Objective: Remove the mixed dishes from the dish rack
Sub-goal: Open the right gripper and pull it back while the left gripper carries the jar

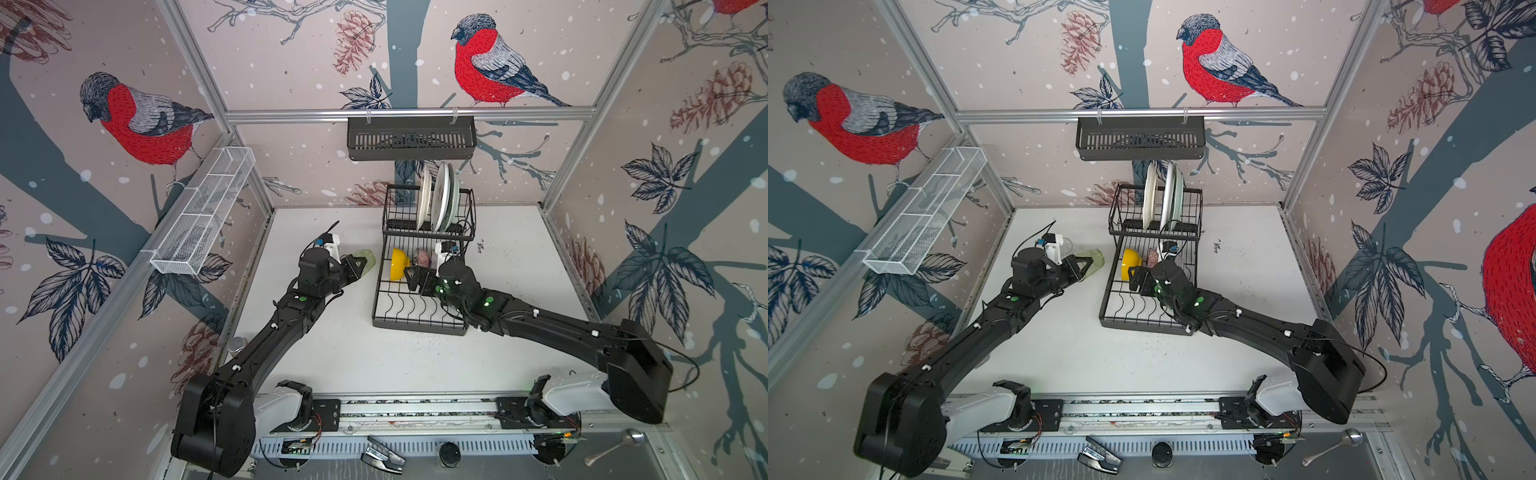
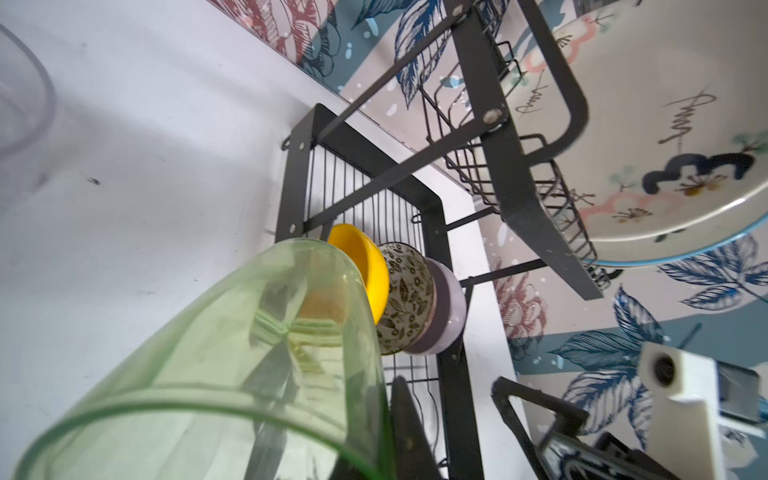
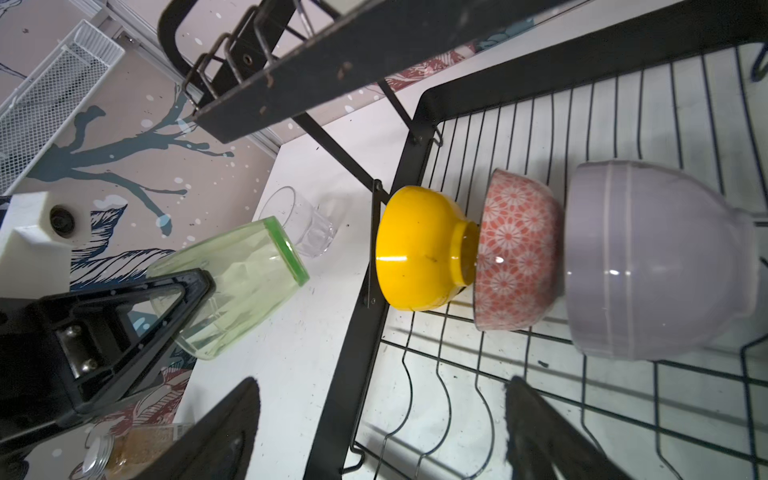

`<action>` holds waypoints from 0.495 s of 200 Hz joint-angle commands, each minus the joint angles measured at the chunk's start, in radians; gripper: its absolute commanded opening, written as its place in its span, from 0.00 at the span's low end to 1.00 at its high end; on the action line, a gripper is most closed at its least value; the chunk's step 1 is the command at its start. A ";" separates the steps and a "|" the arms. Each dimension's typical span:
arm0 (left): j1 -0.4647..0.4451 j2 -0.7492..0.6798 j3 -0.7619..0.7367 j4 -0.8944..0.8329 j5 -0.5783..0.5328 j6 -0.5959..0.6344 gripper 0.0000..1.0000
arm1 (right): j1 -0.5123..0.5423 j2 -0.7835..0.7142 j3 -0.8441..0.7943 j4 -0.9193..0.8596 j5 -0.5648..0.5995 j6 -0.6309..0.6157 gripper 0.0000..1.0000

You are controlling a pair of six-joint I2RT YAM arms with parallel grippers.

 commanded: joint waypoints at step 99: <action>0.004 0.301 0.342 -0.321 -0.251 0.226 0.00 | -0.002 -0.216 -0.178 -0.053 0.206 -0.101 0.94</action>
